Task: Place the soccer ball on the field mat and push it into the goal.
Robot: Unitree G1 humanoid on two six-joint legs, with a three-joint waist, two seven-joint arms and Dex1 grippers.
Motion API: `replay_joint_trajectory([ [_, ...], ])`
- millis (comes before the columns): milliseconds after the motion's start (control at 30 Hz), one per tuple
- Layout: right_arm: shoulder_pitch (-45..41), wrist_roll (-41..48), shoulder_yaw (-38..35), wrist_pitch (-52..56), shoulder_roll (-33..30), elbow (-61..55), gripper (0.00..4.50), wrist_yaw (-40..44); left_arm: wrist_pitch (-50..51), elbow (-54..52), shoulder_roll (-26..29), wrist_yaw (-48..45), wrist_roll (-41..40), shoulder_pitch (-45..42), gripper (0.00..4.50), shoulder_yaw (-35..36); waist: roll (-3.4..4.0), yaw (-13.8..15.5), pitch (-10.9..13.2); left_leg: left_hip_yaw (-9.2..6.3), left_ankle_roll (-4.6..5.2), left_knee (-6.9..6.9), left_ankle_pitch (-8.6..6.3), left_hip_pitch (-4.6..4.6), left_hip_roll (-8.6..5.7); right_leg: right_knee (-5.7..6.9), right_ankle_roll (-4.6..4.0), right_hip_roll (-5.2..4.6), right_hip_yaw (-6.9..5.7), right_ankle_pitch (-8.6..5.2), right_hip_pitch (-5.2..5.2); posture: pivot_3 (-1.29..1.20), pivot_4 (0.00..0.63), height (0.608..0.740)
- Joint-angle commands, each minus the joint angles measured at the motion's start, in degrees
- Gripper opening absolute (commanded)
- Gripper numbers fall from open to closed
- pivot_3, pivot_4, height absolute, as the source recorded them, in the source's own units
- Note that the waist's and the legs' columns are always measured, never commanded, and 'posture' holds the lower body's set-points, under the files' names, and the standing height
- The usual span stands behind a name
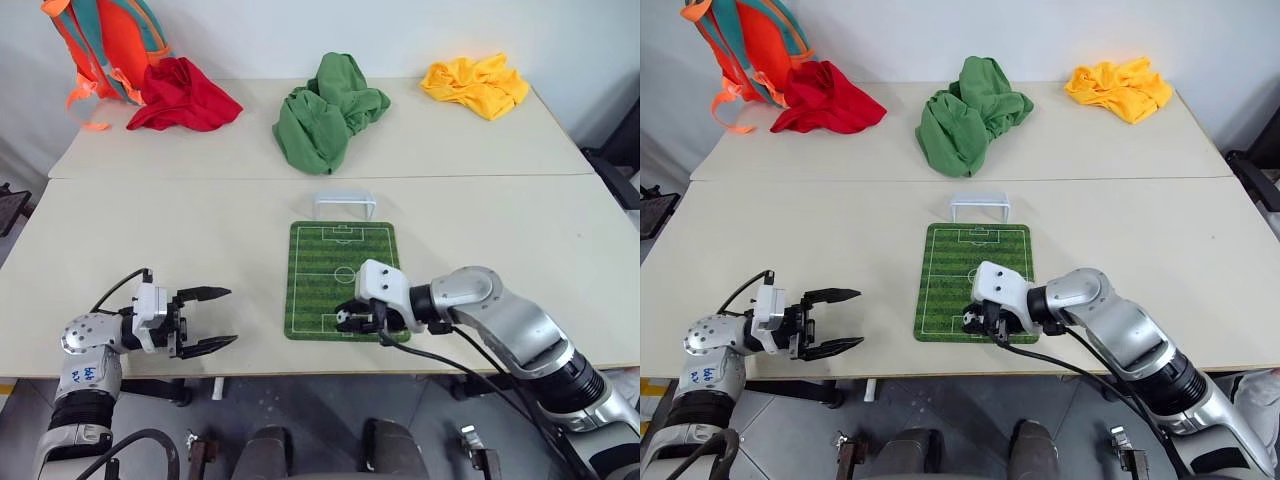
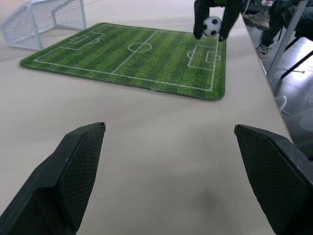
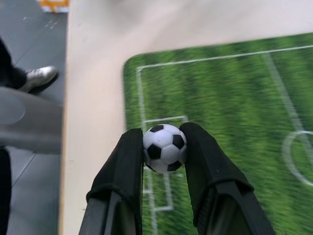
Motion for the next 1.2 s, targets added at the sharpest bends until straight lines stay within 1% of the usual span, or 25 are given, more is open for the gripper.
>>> replay_joint_trajectory([
  [33, -0.15, -1.67, 1.17, -3.26, 1.2, 2.61, 0.84, 0.59, 0.67, -4.78, 0.09, -1.71, -2.45, 2.56, 4.5, 1.03, -0.02, -0.08, 0.0, 0.0, 0.0, 0.0, 0.0, 0.0, 0.0, -0.01, 0.0, 0.0, 0.0, 0.0, 0.0, 0.0, 0.15, 0.74],
  [267, 1.04, -3.52, 1.15, -6.83, 1.03, 5.63, 0.84, 1.42, 2.29, -9.55, 0.35, 0.07, -3.3, 6.14, 4.5, 1.9, -0.02, -0.05, 0.0, 0.02, 0.0, 0.0, -0.02, 0.0, 0.02, -0.01, 0.0, 0.01, 0.0, 0.0, 0.0, 0.0, 0.15, 0.74],
  [500, 1.36, -3.82, 1.09, -7.59, 1.62, 6.44, 0.84, 1.83, 3.22, -11.06, 0.03, 1.33, -3.11, 6.4, 4.5, 1.91, -0.02, -0.04, 0.0, 0.02, 0.0, 0.0, -0.02, 0.01, 0.04, 0.0, 0.0, 0.02, 0.0, 0.0, 0.0, 0.0, 0.15, 0.74],
  [567, 1.53, -3.84, 0.97, -7.61, 1.72, 6.42, 1.57, 1.81, 3.36, -10.97, -0.1, 1.69, -2.98, 5.92, 4.5, 1.8, -0.02, -0.04, 0.0, 0.02, 0.0, 0.0, -0.02, 0.01, 0.04, 0.0, 0.0, 0.02, 0.0, 0.0, 0.0, 0.0, 0.15, 0.74],
  [667, 1.83, -3.92, 0.62, -8.16, 1.79, 6.4, 2.52, 1.88, 3.44, -10.55, -0.17, 1.97, -2.83, 5.2, 4.5, 1.63, -0.02, -0.05, 0.0, 0.02, 0.0, 0.0, -0.02, 0.02, 0.05, 0.0, 0.0, 0.04, 0.0, 0.0, 0.0, 0.0, 0.15, 0.74],
  [933, 0.96, -3.1, -0.94, -8.64, 1.53, 5.78, 2.52, 2.83, 3.35, -9.31, -0.65, 2.15, -2.48, 3.48, 4.5, 1.1, -0.02, -0.01, 0.0, 0.04, -0.01, 0.0, -0.02, 0.02, 0.07, -0.01, 0.0, 0.05, 0.01, 0.0, 0.0, 0.0, 0.15, 0.74],
  [1200, -1.84, -0.05, -3.71, -6.01, 0.8, 0.87, 2.52, 5.09, 3.32, -8.35, -1.16, 1.78, -2.44, 2.26, 4.5, 0.81, -0.02, -0.06, 0.0, 0.04, -0.02, -0.01, -0.03, 0.02, 0.12, -0.01, 0.0, 0.09, 0.01, 0.0, -0.01, 0.0, 0.15, 0.74],
])
